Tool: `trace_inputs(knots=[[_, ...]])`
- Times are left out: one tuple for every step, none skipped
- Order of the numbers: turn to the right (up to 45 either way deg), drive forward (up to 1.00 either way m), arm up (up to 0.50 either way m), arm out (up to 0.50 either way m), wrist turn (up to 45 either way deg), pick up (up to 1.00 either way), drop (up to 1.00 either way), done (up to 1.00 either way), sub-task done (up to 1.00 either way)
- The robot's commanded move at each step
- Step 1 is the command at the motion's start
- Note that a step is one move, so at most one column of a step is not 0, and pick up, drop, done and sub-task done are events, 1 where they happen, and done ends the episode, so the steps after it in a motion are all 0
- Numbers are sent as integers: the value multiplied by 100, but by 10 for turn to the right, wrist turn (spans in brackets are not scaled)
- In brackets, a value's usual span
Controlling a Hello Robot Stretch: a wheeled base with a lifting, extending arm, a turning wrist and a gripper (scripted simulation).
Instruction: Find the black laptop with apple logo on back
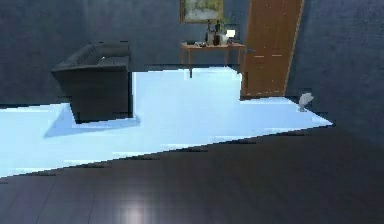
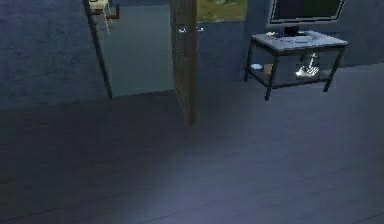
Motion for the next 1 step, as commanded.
trace_inputs(knots=[[0, 100, 0, 0, 0, 0, 0, 0, 0]])
